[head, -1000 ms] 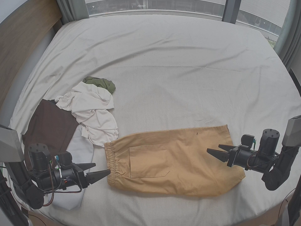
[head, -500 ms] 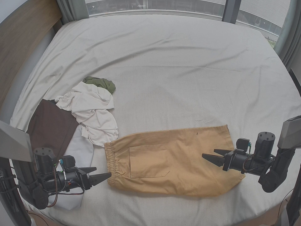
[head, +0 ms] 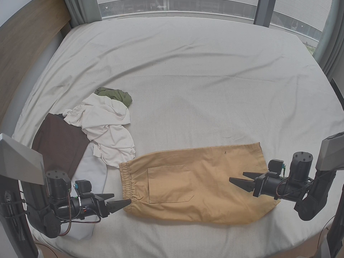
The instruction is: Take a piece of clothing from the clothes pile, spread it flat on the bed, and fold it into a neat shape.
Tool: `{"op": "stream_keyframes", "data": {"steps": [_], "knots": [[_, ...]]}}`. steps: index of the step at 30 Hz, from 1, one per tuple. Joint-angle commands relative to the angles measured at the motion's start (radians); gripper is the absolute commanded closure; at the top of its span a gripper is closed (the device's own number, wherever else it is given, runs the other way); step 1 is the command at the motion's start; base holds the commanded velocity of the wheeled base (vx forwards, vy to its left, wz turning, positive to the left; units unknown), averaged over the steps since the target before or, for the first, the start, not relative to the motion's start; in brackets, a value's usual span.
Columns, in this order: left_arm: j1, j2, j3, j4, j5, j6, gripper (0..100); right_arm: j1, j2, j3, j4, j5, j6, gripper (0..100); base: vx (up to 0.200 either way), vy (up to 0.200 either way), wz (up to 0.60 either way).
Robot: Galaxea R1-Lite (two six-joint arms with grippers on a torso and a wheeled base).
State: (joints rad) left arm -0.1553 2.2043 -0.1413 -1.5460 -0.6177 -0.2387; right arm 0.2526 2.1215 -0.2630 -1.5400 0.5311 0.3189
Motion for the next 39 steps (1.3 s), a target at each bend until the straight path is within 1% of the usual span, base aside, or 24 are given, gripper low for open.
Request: {"op": "stream_keyframes", "data": {"steps": [1, 4, 5, 8, 16, 19, 24, 30, 36, 39], "knots": [[-0.020, 0.055, -0.037, 0.000, 0.019, -0.002, 0, 0.007, 0.005, -0.001, 0.000, 0.000, -0.001, 0, 0.000, 0.000, 0.00], [-0.049, 0.091, -0.058, 0.000, 0.078, -0.005, 0, 0.005, 0.003, -0.001, 0.000, 0.000, 0.000, 0, 0.000, 0.000, 0.00], [-0.052, 0.092, -0.058, 0.000, 0.081, -0.007, 0, 0.005, 0.003, -0.001, 0.000, 0.000, -0.001, 0, 0.000, 0.000, 0.00], [-0.099, 0.114, -0.078, 0.000, 0.128, -0.034, 0, 0.004, -0.003, 0.001, 0.000, 0.000, -0.001, 0, 0.000, 0.000, 0.00], [-0.125, 0.118, -0.126, 0.000, 0.147, -0.102, 0, 0.007, -0.008, 0.004, 0.000, 0.000, 0.000, 0, 0.000, 0.000, 0.00], [-0.139, 0.112, -0.162, 0.000, 0.150, -0.169, 0, 0.007, -0.008, 0.004, 0.000, 0.000, 0.000, 0, 0.000, 0.000, 0.00], [-0.173, 0.112, -0.196, 0.000, 0.162, -0.249, 0, 0.007, -0.008, 0.005, 0.000, 0.000, 0.000, 0, 0.000, 0.000, 0.00], [-0.213, 0.117, -0.222, 0.000, 0.194, -0.278, 0, 0.007, -0.009, 0.005, -0.002, 0.000, 0.000, 0, 0.000, 0.000, 0.00], [-0.214, 0.109, -0.244, -0.002, 0.231, -0.329, 0, 0.010, -0.009, 0.007, -0.002, 0.000, 0.000, 0, 0.000, 0.000, 0.00], [-0.210, 0.109, -0.238, 0.000, 0.237, -0.335, 0, 0.010, -0.009, 0.007, 0.000, 0.000, 0.000, 0, 0.000, 0.000, 0.00]]}}
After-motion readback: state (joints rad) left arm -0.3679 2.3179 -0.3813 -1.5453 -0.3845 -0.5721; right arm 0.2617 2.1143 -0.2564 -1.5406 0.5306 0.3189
